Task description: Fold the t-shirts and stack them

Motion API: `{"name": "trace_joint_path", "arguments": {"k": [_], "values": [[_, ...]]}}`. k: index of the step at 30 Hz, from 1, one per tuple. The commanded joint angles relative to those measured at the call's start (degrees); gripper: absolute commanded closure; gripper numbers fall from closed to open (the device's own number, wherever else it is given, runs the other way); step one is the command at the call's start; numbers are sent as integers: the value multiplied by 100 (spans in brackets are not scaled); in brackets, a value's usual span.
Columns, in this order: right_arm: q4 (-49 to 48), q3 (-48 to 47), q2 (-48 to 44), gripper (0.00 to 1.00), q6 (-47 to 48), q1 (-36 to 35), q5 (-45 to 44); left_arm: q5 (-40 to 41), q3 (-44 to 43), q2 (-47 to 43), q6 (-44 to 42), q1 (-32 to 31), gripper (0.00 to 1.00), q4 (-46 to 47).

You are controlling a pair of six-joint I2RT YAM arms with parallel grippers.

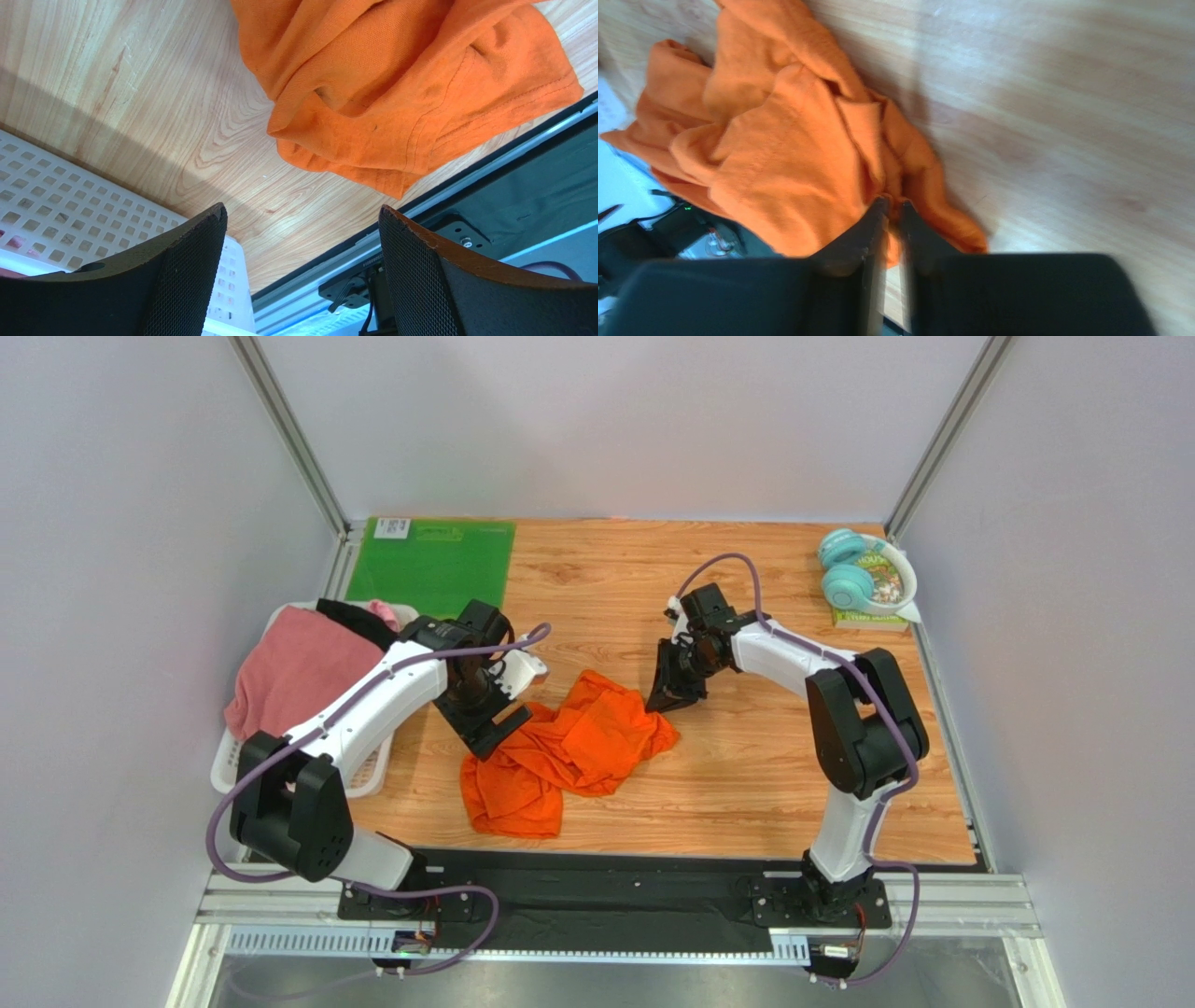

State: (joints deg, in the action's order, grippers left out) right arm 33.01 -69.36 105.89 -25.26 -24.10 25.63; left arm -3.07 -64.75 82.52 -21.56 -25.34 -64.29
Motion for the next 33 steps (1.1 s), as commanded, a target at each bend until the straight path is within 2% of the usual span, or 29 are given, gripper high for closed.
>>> {"name": "trace_joint_path", "arguments": {"k": [1,4,7,13,16,20,30,31,32,33], "values": [[-260,-104,-6,98,30,-122,399,60,68,27,143,64,16,206],[-261,141,-287,100,21,-139,399,96,112,89,152,117,16,259],[-112,387,-892,100,21,-34,14,70,138,89,179,161,17,285],[669,292,-2131,100,64,1054,-663,0,42,89,205,170,18,259],[1003,274,-2816,100,21,1240,-883,-36,-2,176,231,170,18,268],[1312,397,-3460,100,-154,1241,-1305,-36,-99,378,249,170,18,294],[2059,1952,-5156,100,-612,1004,-788,-326,-99,528,179,47,20,207],[2112,2136,-5253,96,-717,908,-666,-317,-125,554,196,-23,20,215],[2156,2207,-5332,79,-778,872,-595,-291,-134,650,222,-58,20,224],[2148,2303,-5498,76,-840,863,-490,-256,-152,712,231,-85,21,276]]}}
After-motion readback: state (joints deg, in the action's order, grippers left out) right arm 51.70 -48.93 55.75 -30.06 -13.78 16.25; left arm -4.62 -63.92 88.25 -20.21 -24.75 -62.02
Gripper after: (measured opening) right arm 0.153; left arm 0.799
